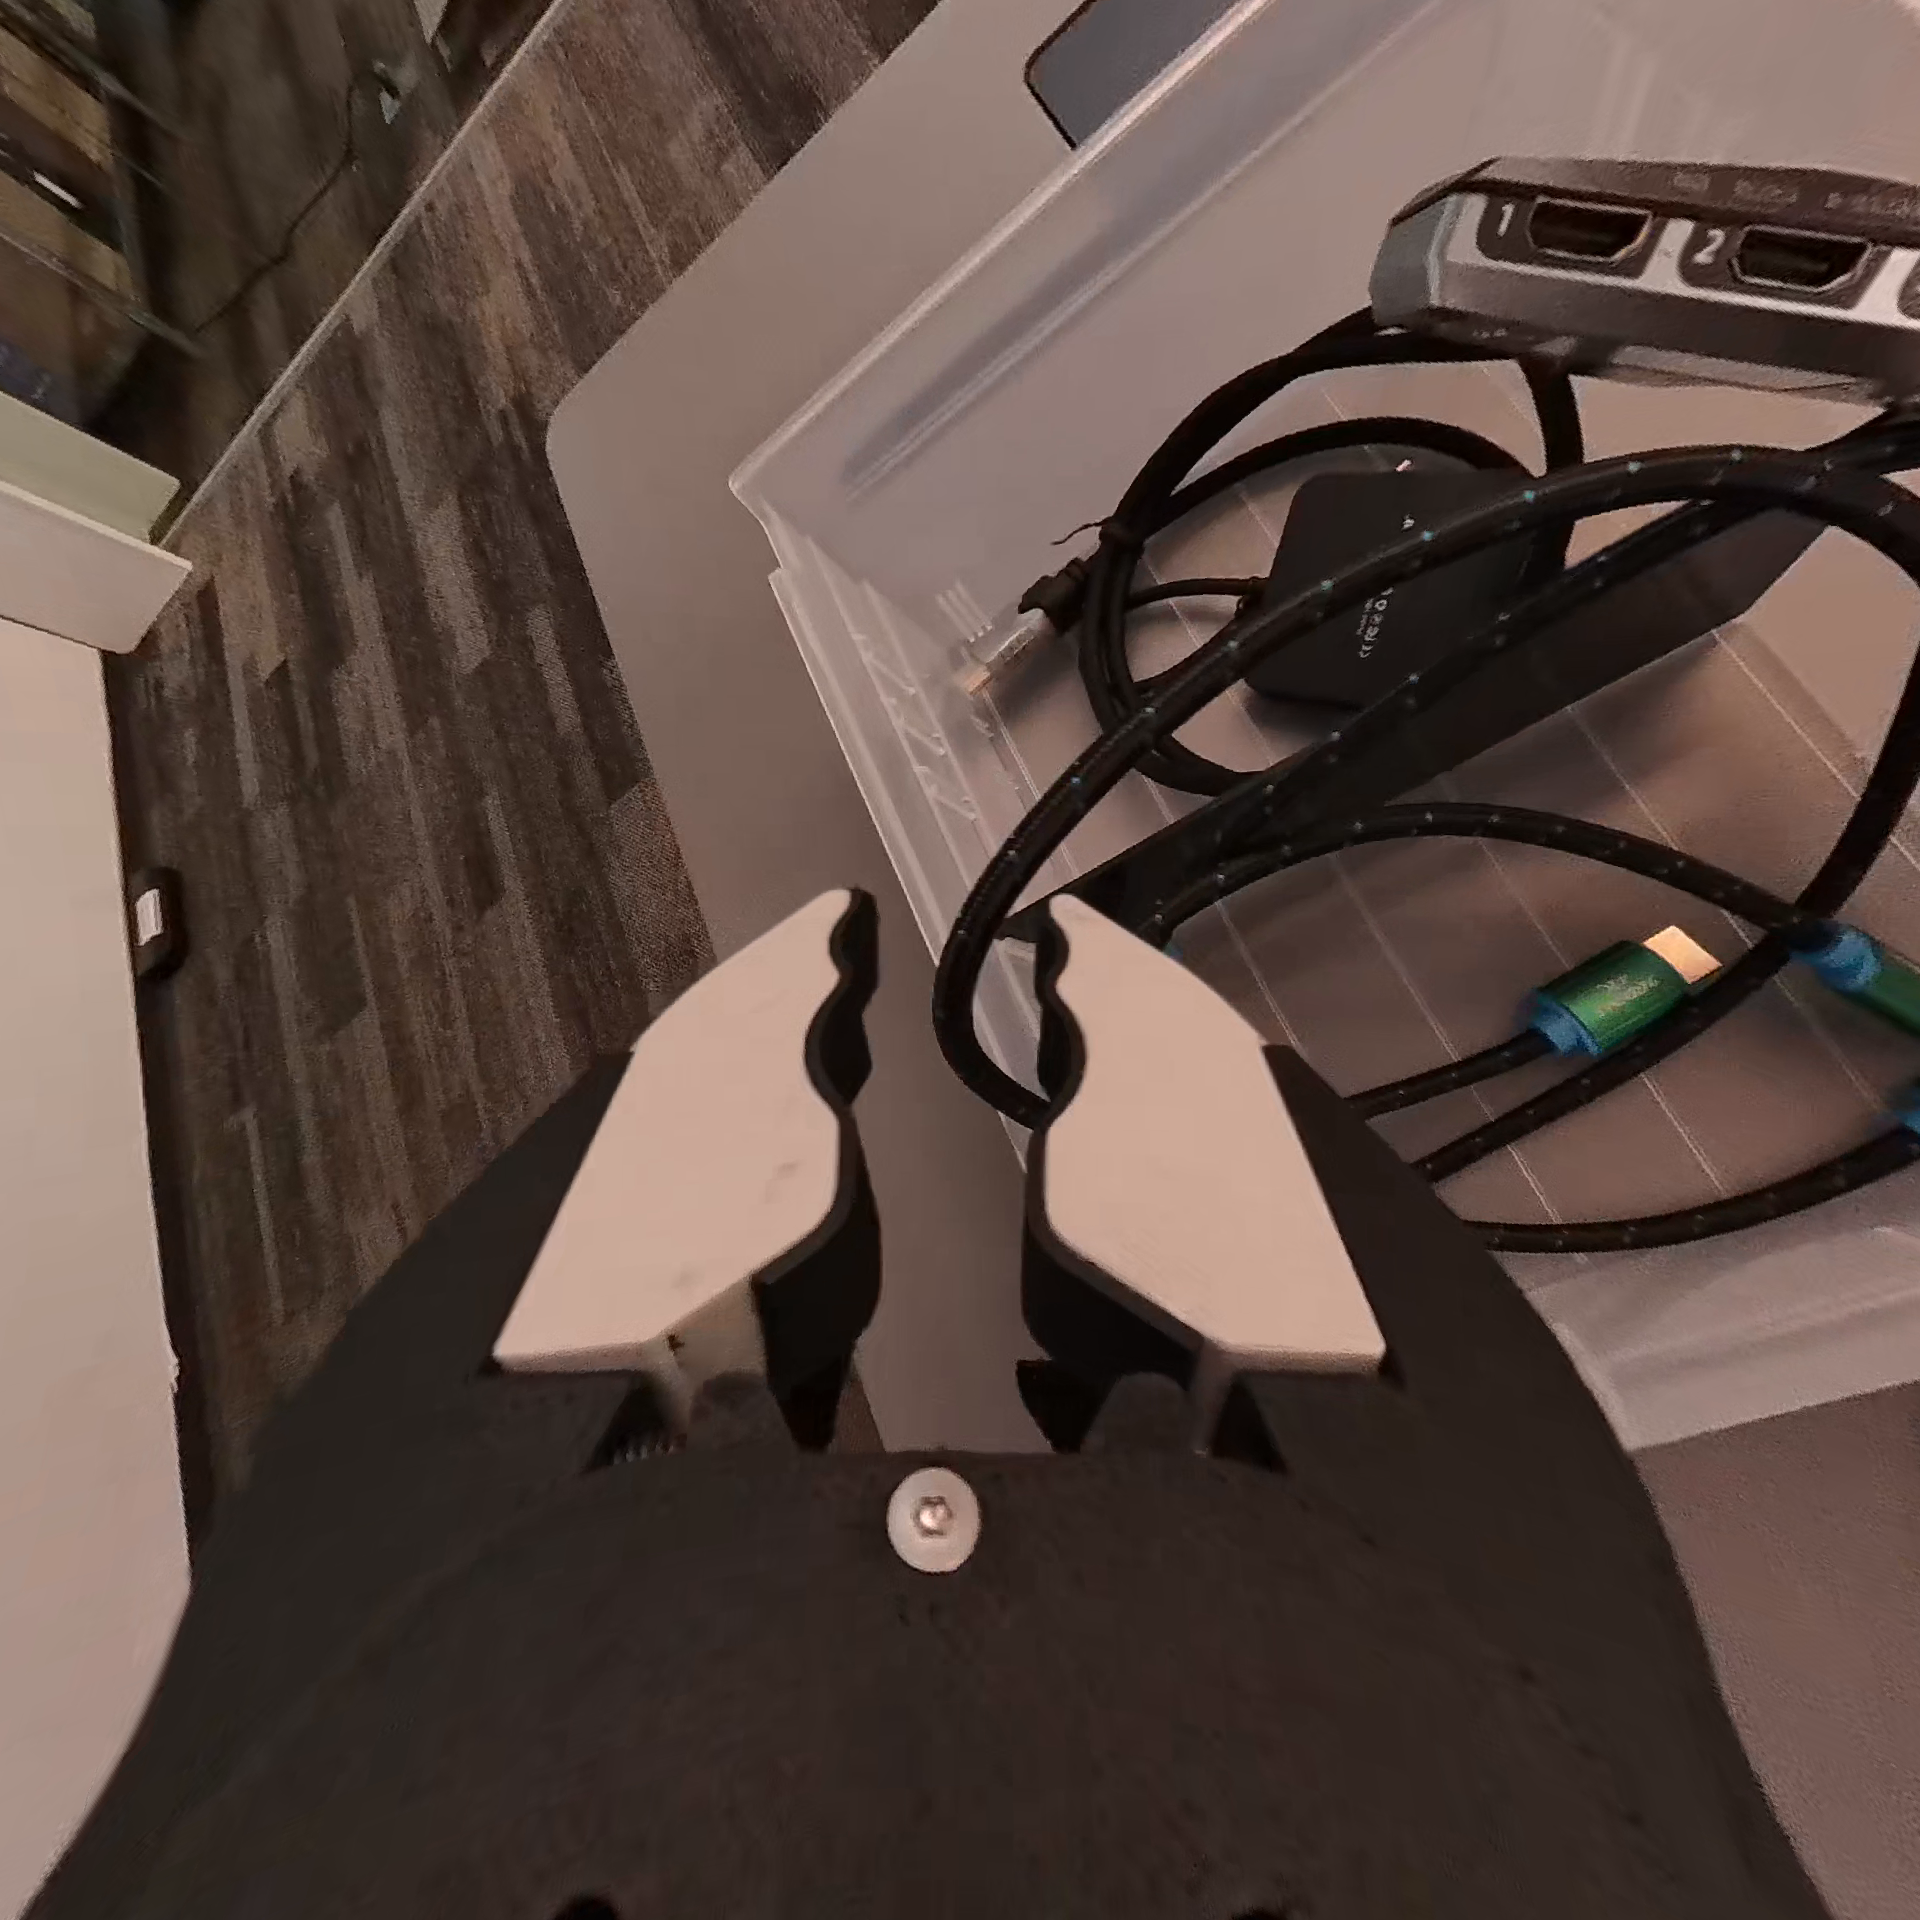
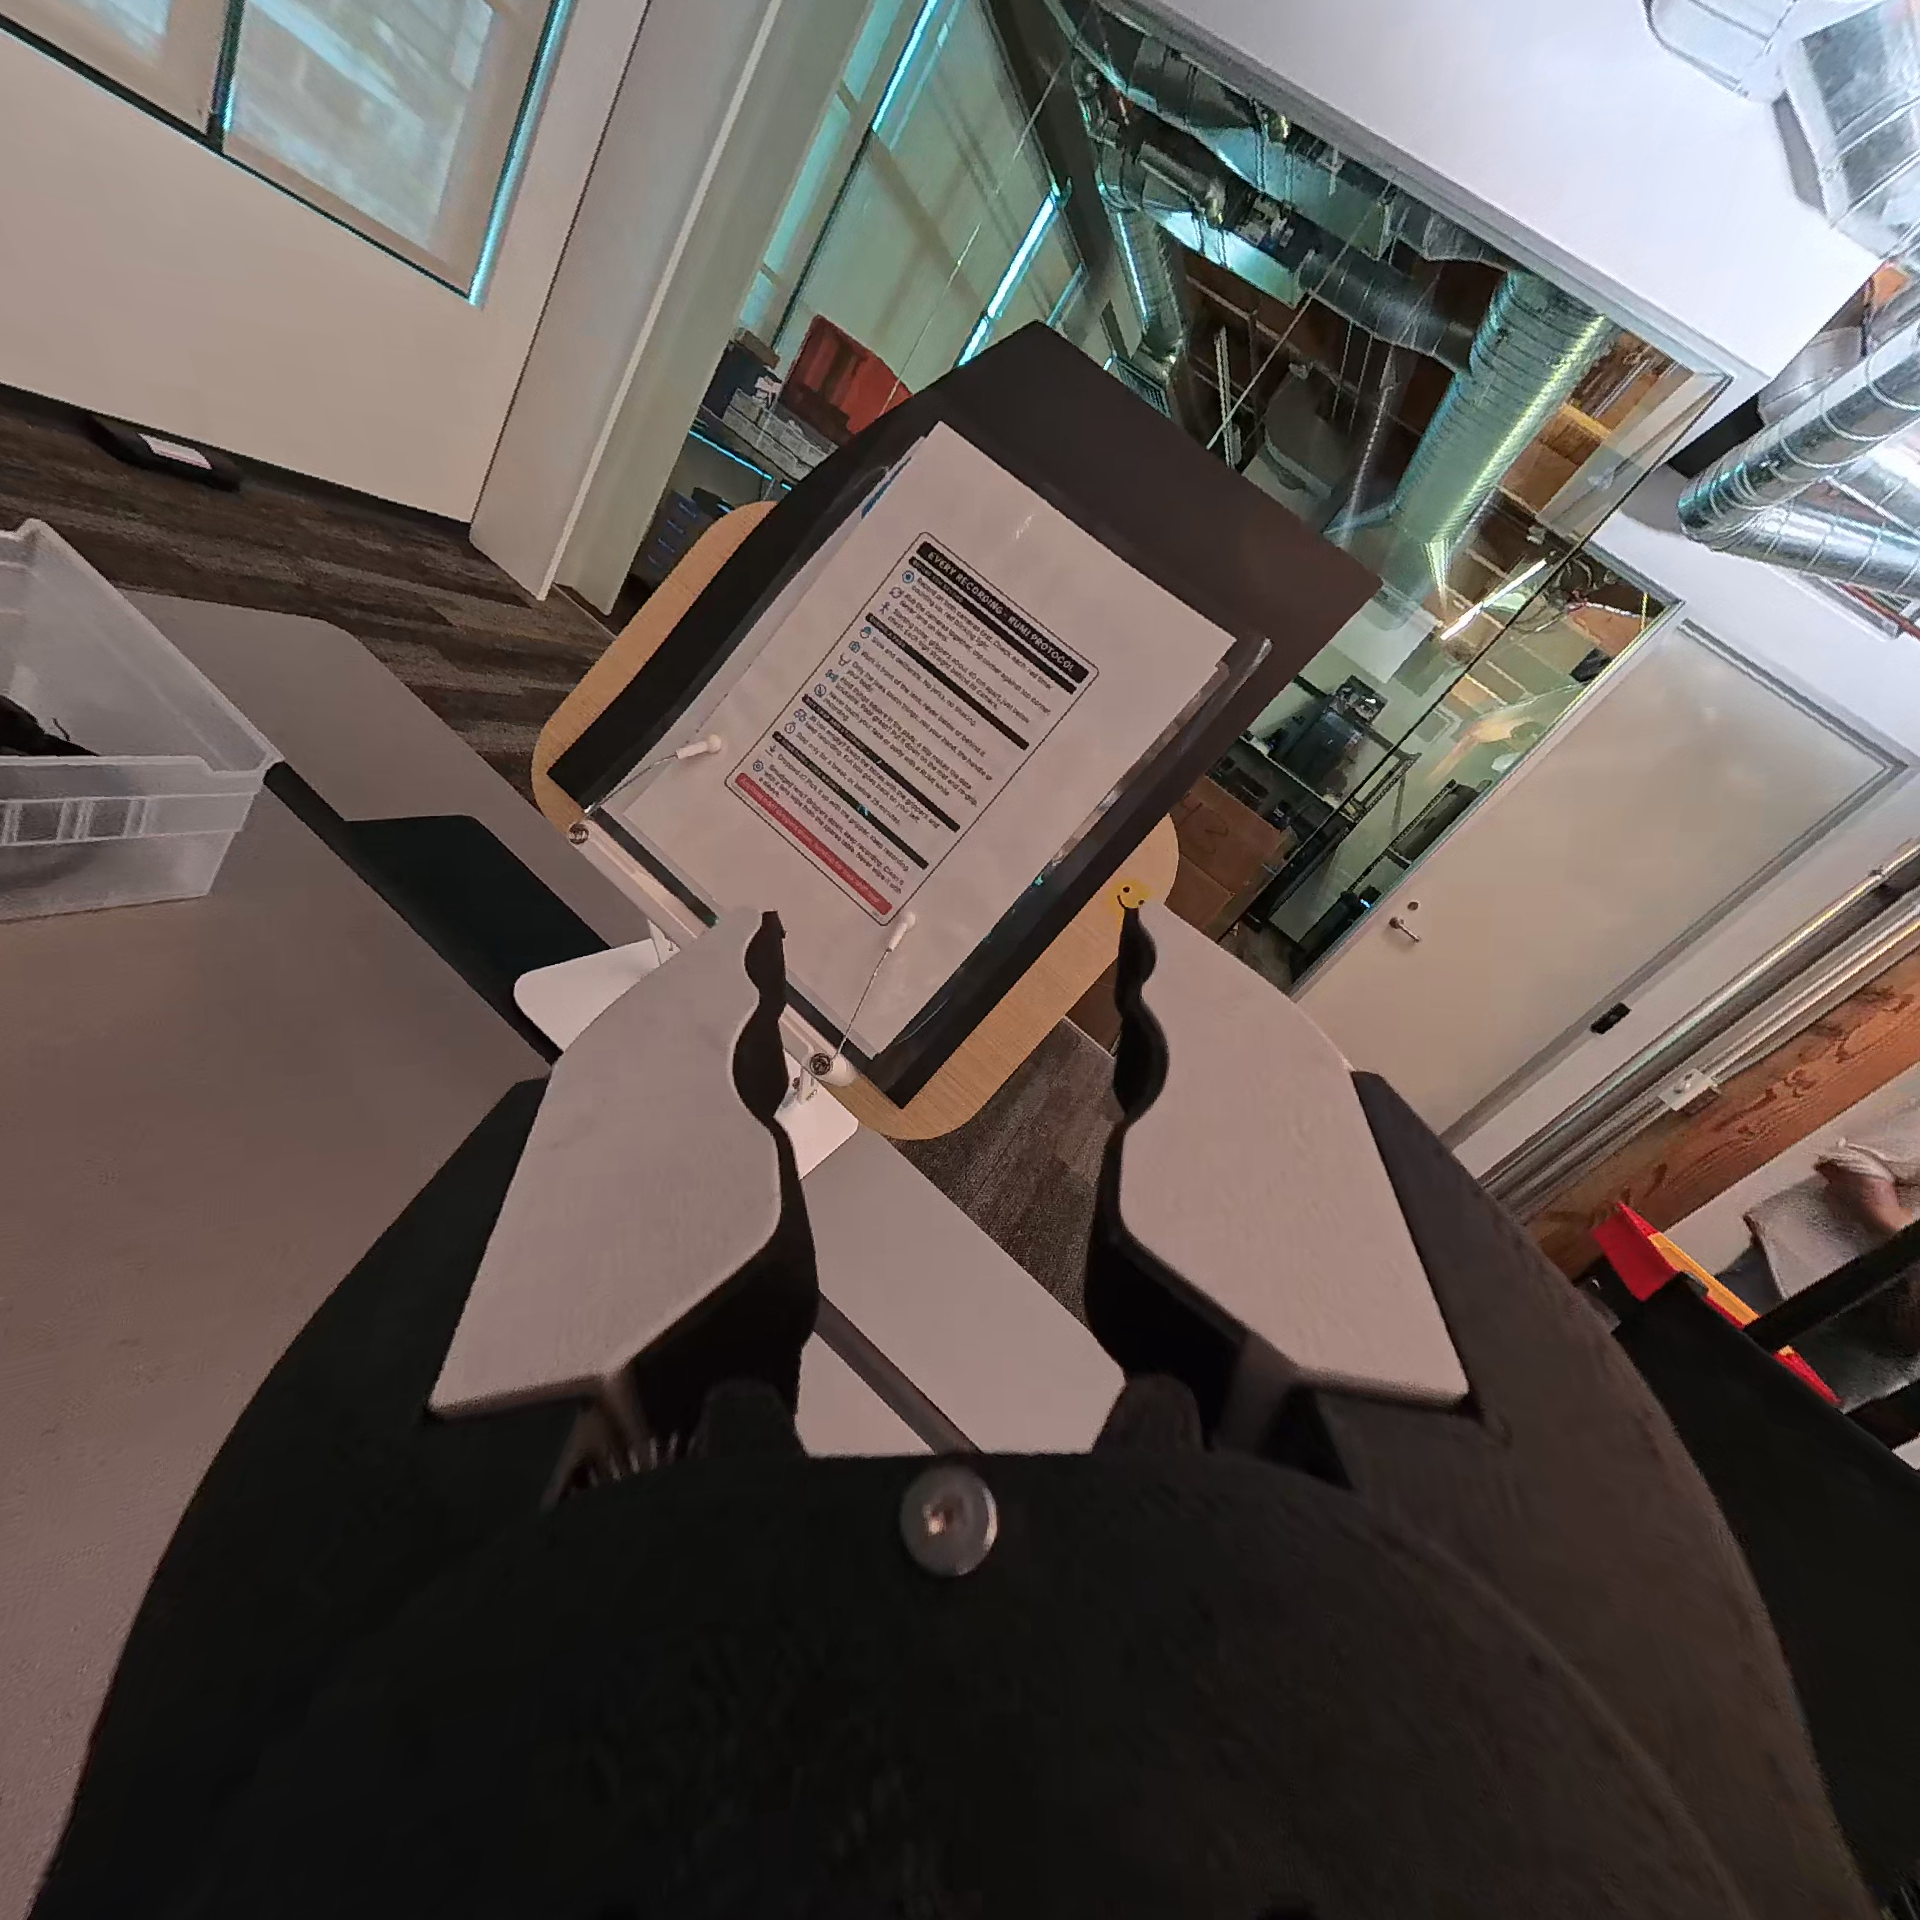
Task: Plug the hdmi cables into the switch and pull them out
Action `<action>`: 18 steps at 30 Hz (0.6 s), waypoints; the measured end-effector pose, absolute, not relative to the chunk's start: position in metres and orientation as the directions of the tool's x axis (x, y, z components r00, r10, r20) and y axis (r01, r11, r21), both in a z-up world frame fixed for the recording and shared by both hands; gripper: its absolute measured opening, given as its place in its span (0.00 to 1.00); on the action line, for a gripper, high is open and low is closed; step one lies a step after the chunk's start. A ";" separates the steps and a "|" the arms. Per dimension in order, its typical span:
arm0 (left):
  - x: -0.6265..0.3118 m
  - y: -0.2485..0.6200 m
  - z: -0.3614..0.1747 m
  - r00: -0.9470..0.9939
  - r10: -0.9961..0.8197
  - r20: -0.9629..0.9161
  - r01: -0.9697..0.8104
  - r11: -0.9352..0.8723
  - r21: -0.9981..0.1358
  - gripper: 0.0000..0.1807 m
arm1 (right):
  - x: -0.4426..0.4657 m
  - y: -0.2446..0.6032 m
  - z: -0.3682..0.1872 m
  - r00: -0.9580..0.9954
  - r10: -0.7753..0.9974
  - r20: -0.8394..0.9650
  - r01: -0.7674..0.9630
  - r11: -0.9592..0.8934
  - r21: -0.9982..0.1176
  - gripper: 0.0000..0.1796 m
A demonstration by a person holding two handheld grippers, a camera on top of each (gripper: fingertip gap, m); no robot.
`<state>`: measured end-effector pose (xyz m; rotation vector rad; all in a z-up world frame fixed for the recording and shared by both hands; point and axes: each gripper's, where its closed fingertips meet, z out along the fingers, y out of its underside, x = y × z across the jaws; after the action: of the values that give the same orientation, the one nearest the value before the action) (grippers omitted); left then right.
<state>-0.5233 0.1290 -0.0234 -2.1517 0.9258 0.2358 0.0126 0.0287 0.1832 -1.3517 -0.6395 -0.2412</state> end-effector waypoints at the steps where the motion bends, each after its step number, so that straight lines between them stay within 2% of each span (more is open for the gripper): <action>1: -0.524 0.129 -0.025 0.721 -0.543 -0.431 -0.683 -0.450 -0.575 0.14 | 0.013 0.029 0.183 0.809 0.198 0.553 0.513 0.223 -0.829 0.35; 5: -0.528 0.126 -0.031 0.714 -0.552 -0.431 -0.691 -0.459 -0.558 0.05 | 0.016 0.029 0.184 0.813 0.197 0.548 0.508 0.223 -0.832 0.34; 9: -0.528 0.120 -0.023 0.684 -0.557 -0.470 -0.722 -0.429 -0.543 0.04 | 0.018 0.029 0.184 0.816 0.197 0.544 0.504 0.220 -0.835 0.34; 13: -0.526 0.108 0.006 0.628 -0.541 -0.560 -0.776 -0.384 -0.500 0.04 | 0.018 0.030 0.184 0.815 0.201 0.544 0.502 0.222 -0.836 0.34; 18: -0.534 0.090 0.061 0.529 -0.466 -0.709 -0.845 -0.362 -0.393 0.04 | 0.016 0.031 0.181 0.807 0.205 0.554 0.516 0.212 -0.830 0.34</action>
<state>-0.5338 0.0897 0.0612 -2.0087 1.0629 0.6345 0.0161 0.0310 0.1807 -1.3655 -0.6441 -0.2380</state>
